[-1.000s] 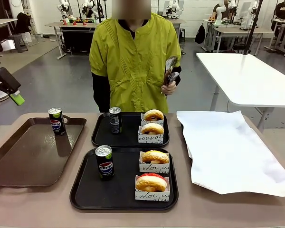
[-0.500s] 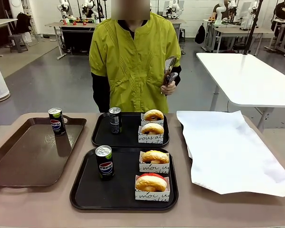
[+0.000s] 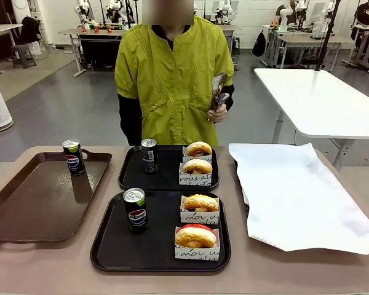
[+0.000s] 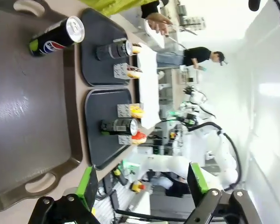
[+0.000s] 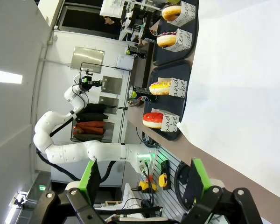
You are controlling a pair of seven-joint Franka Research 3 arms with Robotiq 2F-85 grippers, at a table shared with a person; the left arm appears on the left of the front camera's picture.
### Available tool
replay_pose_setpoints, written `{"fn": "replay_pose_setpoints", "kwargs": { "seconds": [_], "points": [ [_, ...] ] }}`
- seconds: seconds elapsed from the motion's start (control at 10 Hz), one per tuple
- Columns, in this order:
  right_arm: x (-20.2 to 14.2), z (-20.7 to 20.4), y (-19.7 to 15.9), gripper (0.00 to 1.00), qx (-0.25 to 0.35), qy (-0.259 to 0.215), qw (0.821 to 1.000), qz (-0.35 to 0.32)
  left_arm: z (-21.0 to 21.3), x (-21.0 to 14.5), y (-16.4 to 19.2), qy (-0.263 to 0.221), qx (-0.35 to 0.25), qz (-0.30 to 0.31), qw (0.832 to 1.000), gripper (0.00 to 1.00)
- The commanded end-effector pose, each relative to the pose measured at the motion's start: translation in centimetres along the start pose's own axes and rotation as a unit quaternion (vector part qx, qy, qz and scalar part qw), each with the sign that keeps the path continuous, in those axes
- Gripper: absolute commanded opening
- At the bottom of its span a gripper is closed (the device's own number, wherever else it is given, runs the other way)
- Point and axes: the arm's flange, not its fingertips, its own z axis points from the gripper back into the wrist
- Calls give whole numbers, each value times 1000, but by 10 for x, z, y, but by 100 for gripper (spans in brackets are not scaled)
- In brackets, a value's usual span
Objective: Set up donuts and drinks on trays.
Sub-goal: Pick up one Pepsi coke from the Handle tray and place it on the Flat Tray without a Pepsi coke.
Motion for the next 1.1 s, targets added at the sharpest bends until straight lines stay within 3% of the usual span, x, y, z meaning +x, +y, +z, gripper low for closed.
{"fn": "replay_pose_setpoints", "kwargs": {
  "seconds": [0.0, 0.3, 1.0],
  "points": [
    [3, -1, 0, 100, 12, -10, 1000, 9, 13, 12, 13, 12, -51, 15, 999, 100],
    [3, -1, 0, 100, 12, -10, 1000, 9, 22, 20, 28, 15, -60, 45, 997, 100],
    [3, -1, 0, 100, 12, -10, 1000, 9, 16, 10, 32, 18, -51, 45, 998, 100]
  ]
}}
